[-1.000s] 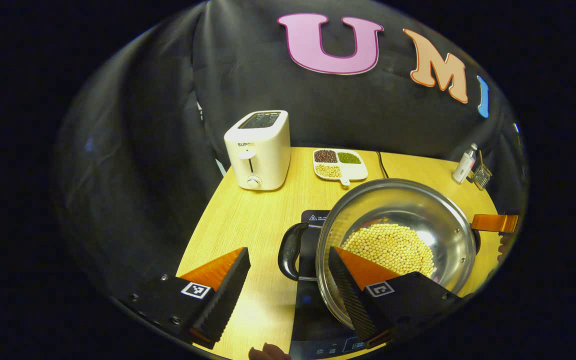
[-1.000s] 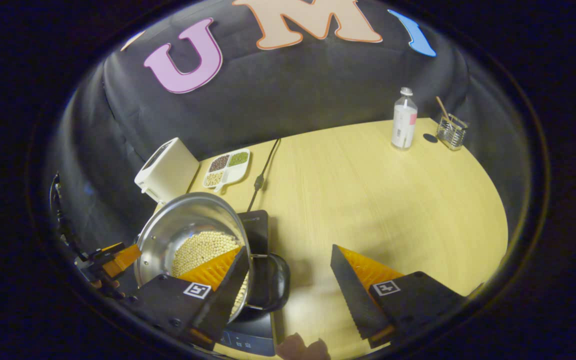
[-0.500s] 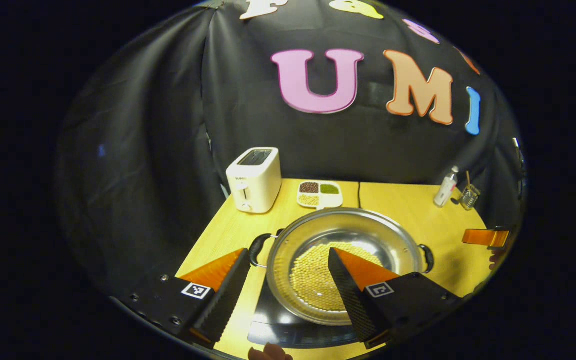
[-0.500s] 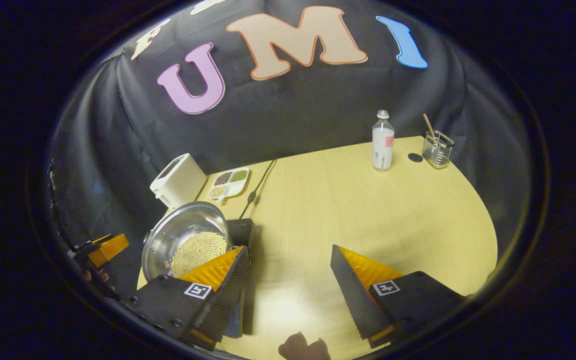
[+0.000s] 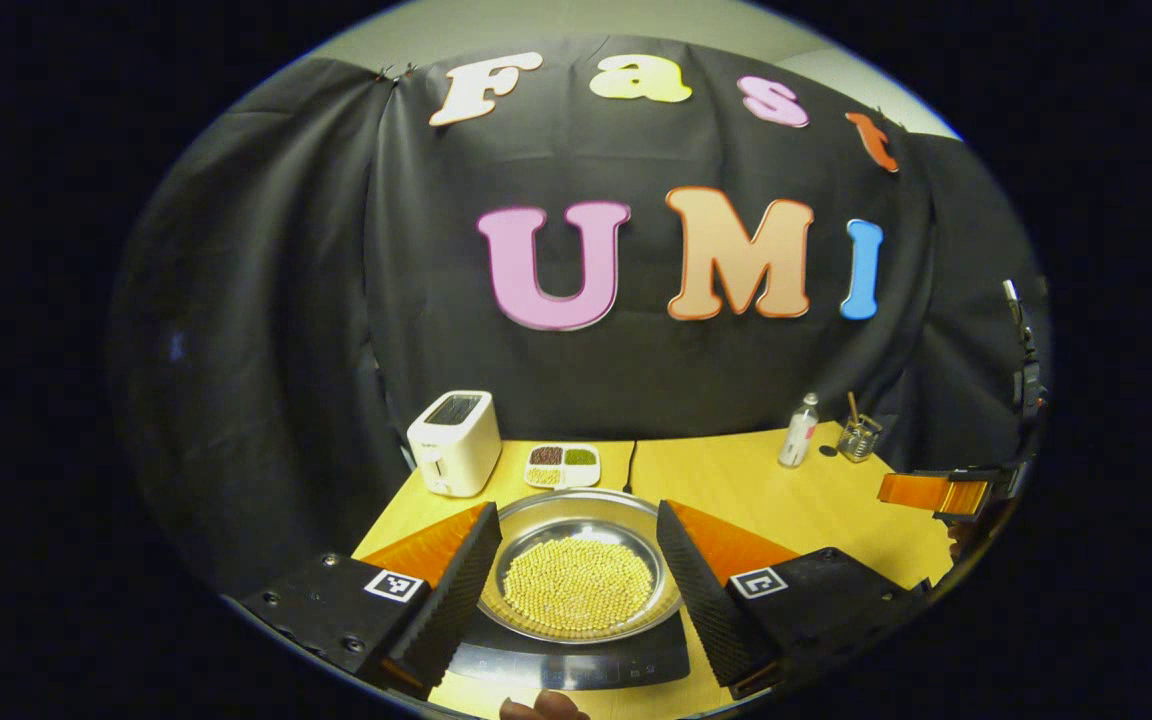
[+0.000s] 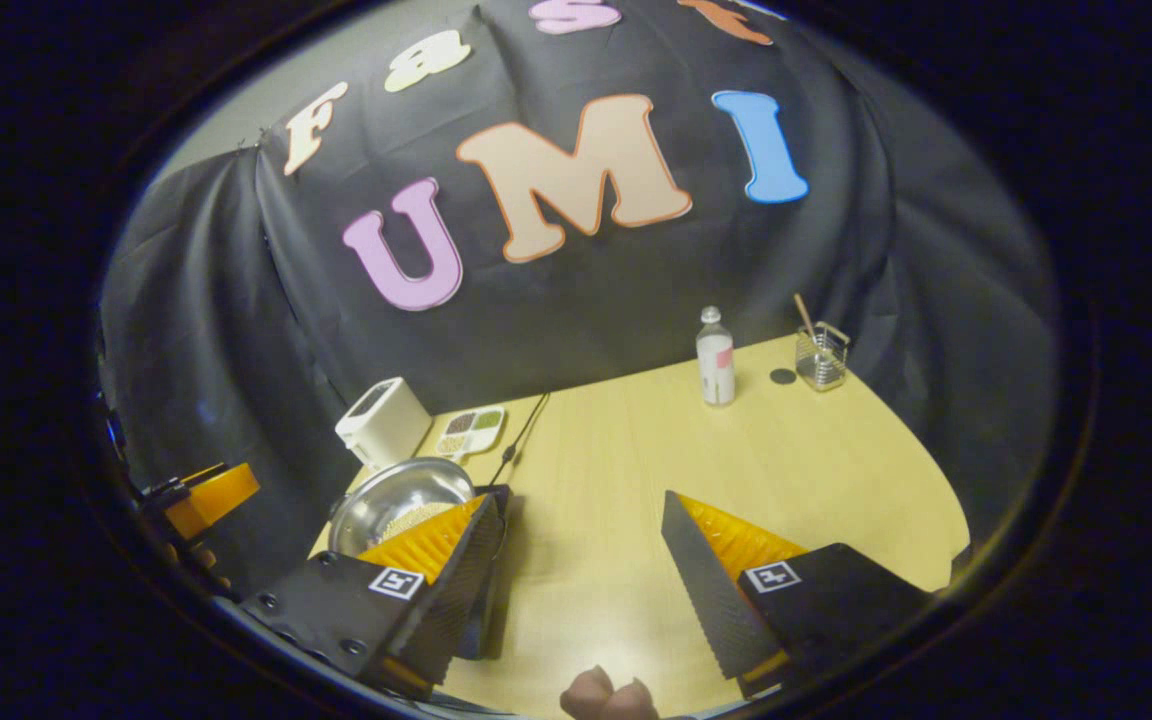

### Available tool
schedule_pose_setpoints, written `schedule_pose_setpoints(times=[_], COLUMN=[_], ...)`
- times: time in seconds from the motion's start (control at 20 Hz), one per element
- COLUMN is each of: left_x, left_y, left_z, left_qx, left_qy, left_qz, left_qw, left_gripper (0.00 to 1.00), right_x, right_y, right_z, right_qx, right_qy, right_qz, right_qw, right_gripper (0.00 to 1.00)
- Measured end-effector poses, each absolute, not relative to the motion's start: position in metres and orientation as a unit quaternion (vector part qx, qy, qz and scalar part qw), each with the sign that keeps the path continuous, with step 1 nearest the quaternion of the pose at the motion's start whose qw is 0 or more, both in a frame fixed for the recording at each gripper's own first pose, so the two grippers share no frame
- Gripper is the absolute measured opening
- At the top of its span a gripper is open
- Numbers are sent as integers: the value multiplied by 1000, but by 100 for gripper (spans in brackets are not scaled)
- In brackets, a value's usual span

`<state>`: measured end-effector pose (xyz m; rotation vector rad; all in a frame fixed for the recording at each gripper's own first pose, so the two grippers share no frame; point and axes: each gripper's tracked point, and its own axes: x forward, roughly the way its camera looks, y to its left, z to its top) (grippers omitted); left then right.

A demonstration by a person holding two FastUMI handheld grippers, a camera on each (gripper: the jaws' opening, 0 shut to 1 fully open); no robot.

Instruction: First push the handle of the pot to place it horizontally, then grasp the pot with both hands and set it on the induction cooktop.

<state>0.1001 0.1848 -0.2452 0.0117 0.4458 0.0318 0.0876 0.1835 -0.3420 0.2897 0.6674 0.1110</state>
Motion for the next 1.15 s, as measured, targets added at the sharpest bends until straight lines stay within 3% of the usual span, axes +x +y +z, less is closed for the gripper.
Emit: schedule_pose_setpoints(times=[0.15,0.2,0.45,0.5,0.55,0.6,0.65,0.7,0.8,1.15], left_x=[78,68,21,15,10,8,6,2,-4,-21], left_y=[173,167,130,126,124,122,120,115,110,19], left_z=[-200,-189,-152,-143,-129,-114,-99,-85,-57,-4], left_qx=[-5,-13,-47,-41,-36,-32,-29,-25,-13,1], left_qy=[181,171,145,138,126,111,95,83,54,-2], left_qz=[8,5,-27,-31,-31,-31,-30,-31,-26,-73], left_qw=[983,985,988,989,991,993,995,996,998,997], left_gripper=[96,96,94,99,94,94,93,93,95,93], right_x=[53,40,-16,-25,-30,-35,-37,-39,-41,-60], right_y=[178,175,155,157,156,154,153,152,148,84], right_z=[-292,-277,-204,-188,-174,-159,-144,-131,-105,-48], right_qx=[152,149,100,88,79,71,66,64,63,31], right_qy=[290,279,222,213,202,189,175,162,139,77], right_qz=[56,59,51,52,54,55,56,58,63,50], right_qw=[943,947,969,972,975,978,981,983,986,995], right_gripper=[94,100,99,99,99,93,93,99,94,93])
